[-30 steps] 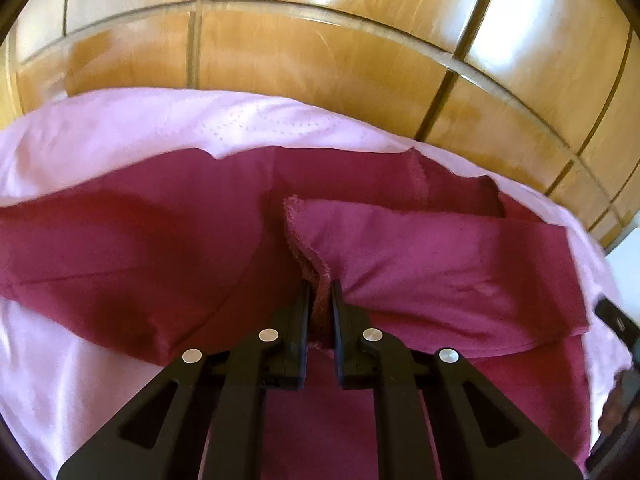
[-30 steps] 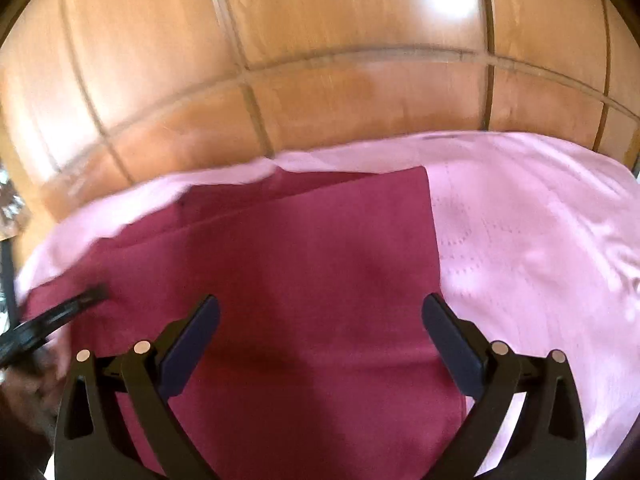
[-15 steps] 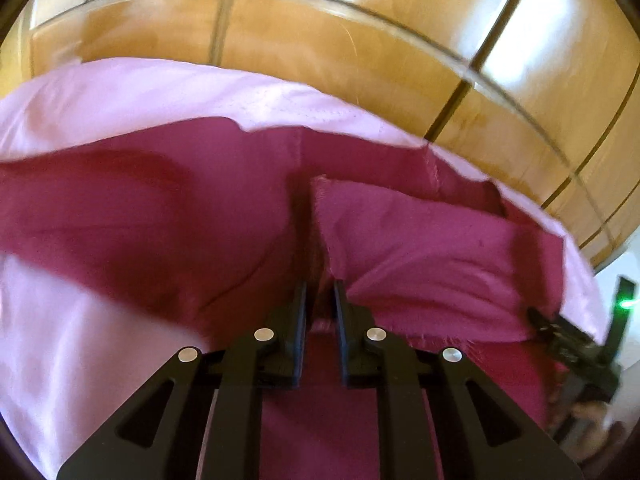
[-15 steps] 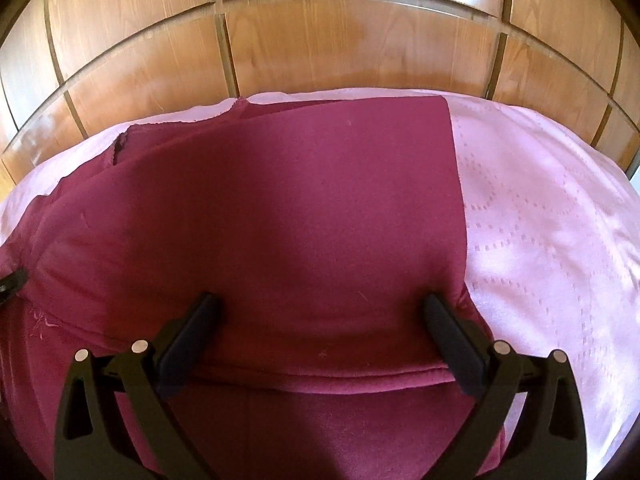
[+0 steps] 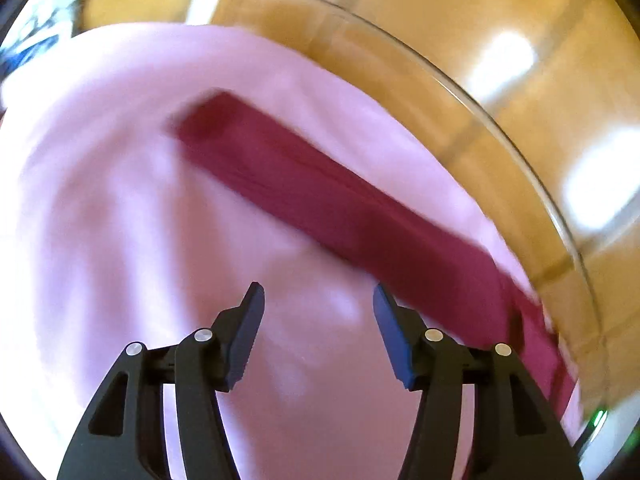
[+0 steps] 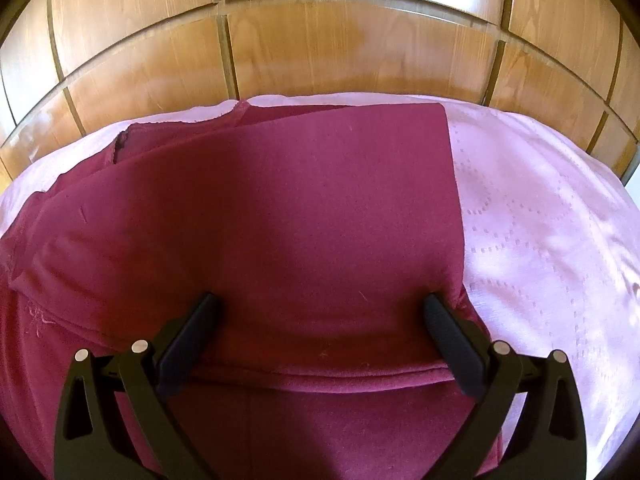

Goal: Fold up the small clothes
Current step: 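Grasp the other sleeve cuff with the left gripper and lift it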

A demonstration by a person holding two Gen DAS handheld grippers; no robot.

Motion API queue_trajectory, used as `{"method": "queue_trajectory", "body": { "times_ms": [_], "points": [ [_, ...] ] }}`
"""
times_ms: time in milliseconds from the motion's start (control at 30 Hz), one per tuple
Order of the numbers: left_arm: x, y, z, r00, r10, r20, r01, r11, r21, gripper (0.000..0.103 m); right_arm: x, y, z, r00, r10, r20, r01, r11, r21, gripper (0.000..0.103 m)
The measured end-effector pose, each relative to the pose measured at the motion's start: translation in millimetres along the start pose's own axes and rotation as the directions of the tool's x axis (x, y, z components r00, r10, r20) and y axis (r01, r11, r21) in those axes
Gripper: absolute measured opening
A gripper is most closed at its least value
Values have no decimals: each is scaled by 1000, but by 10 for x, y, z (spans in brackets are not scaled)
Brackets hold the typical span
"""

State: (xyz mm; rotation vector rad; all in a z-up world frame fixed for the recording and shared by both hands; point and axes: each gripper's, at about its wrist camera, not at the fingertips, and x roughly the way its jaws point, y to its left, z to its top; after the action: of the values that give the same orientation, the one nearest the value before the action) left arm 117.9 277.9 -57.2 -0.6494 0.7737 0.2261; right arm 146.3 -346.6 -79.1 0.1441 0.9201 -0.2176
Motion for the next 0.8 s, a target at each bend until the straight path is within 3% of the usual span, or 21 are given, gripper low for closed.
{"method": "queue_trajectory", "body": {
  "times_ms": [167, 233, 300, 467, 567, 600, 700, 800],
  "points": [
    [-21, 470, 375, 999, -10, 33, 15, 990, -141, 54, 0, -4, 5, 1000, 1, -6, -1, 1000, -3, 101],
    [38, 560, 488, 999, -13, 31, 18, 985, -172, 47, 0, -5, 7, 1000, 1, -6, -1, 1000, -3, 101],
    [98, 581, 561, 1000, -12, 22, 16, 984, -177, 43, -1, -9, 8, 1000, 2, -7, -2, 1000, -3, 101],
    [343, 583, 762, 996, 92, 5, -90, 987, -134, 42, -7, -15, 11, 1000, 1, -7, -1, 1000, -3, 101],
    [485, 602, 849, 988, 155, 3, -155, 984, -86, 23, -8, -18, 12, 1000, 1, -7, -1, 1000, -4, 101],
    [500, 588, 875, 987, 160, 1, -160, 984, -74, 12, -6, -16, 15, 1000, 1, -7, -1, 1000, -4, 101],
    [414, 447, 891, 994, 108, 7, -108, 993, -49, 8, -8, -14, 16, 1000, 1, -7, -1, 1000, -4, 101],
    [199, 63, 777, 999, -26, 28, 25, 999, 35, 8, -8, -14, 19, 1000, -1, -6, 1, 1000, -5, 101]
  ]
}}
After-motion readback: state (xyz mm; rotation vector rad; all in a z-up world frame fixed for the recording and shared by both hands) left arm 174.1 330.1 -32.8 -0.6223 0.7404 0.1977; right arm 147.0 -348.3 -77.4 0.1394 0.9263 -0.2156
